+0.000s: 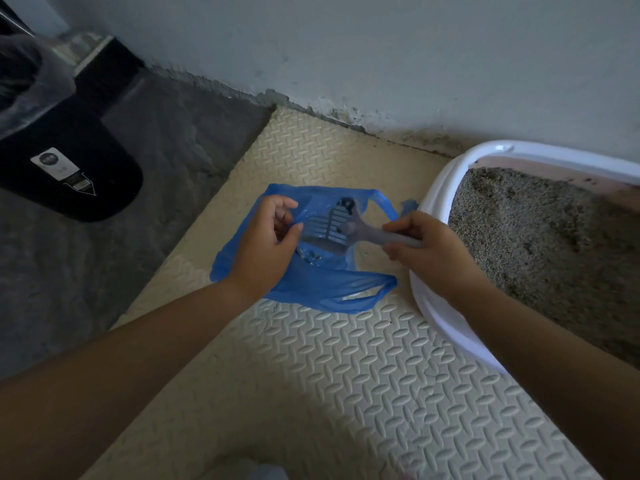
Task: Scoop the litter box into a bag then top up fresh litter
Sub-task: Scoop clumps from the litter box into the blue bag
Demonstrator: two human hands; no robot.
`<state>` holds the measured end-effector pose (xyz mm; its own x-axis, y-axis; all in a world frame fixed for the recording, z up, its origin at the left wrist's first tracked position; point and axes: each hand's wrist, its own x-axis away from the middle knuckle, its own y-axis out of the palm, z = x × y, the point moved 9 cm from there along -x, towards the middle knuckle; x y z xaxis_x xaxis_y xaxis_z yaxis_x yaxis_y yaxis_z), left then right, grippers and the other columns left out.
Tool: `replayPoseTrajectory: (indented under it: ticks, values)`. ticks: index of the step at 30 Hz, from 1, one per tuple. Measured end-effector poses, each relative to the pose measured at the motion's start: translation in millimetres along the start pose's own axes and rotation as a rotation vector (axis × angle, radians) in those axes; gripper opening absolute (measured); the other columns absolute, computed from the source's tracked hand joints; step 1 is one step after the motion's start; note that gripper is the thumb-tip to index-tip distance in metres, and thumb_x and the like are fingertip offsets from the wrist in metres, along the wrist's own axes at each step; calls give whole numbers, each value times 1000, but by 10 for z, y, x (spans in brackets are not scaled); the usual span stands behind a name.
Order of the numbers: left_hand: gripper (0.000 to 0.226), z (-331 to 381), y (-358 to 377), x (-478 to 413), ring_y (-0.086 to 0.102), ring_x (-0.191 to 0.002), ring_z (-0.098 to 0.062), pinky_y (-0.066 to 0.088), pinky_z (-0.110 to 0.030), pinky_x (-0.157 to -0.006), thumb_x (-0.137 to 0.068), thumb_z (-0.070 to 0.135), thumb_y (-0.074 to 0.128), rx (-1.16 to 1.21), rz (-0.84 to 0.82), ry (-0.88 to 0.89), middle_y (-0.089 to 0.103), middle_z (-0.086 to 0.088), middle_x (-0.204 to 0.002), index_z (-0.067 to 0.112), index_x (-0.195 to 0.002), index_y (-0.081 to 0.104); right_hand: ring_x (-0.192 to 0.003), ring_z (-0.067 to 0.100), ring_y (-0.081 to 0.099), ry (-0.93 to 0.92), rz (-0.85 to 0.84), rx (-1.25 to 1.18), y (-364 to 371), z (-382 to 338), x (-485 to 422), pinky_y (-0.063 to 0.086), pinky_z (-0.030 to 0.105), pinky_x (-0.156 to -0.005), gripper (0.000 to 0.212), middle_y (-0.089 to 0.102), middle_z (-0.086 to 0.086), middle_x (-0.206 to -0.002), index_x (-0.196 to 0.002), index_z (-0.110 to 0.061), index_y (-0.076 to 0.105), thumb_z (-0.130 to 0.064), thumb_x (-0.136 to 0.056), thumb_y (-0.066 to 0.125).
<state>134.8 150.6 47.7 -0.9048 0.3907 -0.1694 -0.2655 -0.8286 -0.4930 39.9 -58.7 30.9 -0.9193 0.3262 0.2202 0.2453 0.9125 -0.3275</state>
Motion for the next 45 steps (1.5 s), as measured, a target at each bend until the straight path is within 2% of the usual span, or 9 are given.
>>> replayPoseTrajectory:
  ticks: [10, 14, 17, 21, 26, 31, 36, 42, 45]
  values:
    - [24, 6, 177, -19, 50, -74, -2, 41, -11, -71, -91, 10, 59, -26, -21, 16, 49, 8, -86, 23, -107, 49, -61, 10, 66, 340, -33, -433, -447, 426, 494, 53, 15, -57, 14, 69, 7, -77, -96, -7, 64, 3, -86, 61]
    - [24, 21, 313, -4, 51, -75, -3, 41, -10, -69, -92, 12, 58, -77, -60, 16, 49, 6, -90, 23, -110, 49, -67, 11, 67, 420, -4, -512, -660, 606, 676, 57, 19, -66, 17, 70, 5, -78, -97, -9, 65, -3, -82, 63]
    - [38, 42, 378, -20, 54, -85, -11, 48, -25, -75, -88, 6, 60, -328, -106, 60, 48, 1, -109, 17, -122, 48, -63, 8, 66, 425, 17, -571, -806, 641, 762, 56, 18, -61, 18, 69, 4, -77, -96, -10, 64, -4, -79, 65]
    - [63, 357, 623, -11, 49, -112, -29, 43, -41, -91, -67, -14, 55, -817, -177, 484, 49, -11, -126, 11, -124, 53, -60, 8, 66, 365, -20, -556, -961, 572, 826, 52, 14, -55, 76, 70, 4, -76, -93, -10, 68, -34, -26, 96]
    - [41, 254, 1154, 190, 56, -87, -20, 45, -31, -77, -60, -1, 52, -1225, -523, 896, 60, 1, -90, 19, -93, 67, -57, 6, 63, 292, 84, -592, -1300, 580, 829, 52, 12, -53, 93, 67, 2, -68, -93, -10, 66, -42, -11, 95]
    - [37, -164, 1370, 202, 58, -78, -12, 44, -27, -72, -64, 22, 78, -1336, -824, 863, 62, 11, -82, 30, -99, 68, -59, 6, 64, 290, 157, -658, -1480, 763, 828, 52, 12, -56, 77, 67, 2, -67, -86, -16, 71, -38, -17, 95]
    - [48, -348, 1443, 146, 51, -113, -16, 33, -29, -94, -98, 20, 41, -1247, -936, 658, 54, 8, -126, 31, -144, 35, -58, 4, 63, 334, 221, -689, -1475, 1010, 835, 51, 11, -53, 62, 65, 1, -67, -95, -12, 65, -28, -38, 83]
    - [41, -497, 1597, 168, 48, -118, -15, 32, -31, -98, -99, 22, 38, -1290, -1017, 749, 49, 7, -130, 32, -139, 38, -58, 4, 62, 357, 232, -734, -1459, 1148, 832, 50, 11, -54, 50, 64, 1, -67, -96, -12, 64, -22, -48, 74]
    - [37, -502, 1629, 151, 47, -116, -15, 30, -29, -95, -98, 20, 39, -1287, -1032, 730, 48, 7, -129, 31, -133, 44, -58, 4, 62, 364, 251, -770, -1470, 1215, 837, 50, 11, -54, 28, 64, 0, -67, -78, -19, 72, -20, -50, 74]
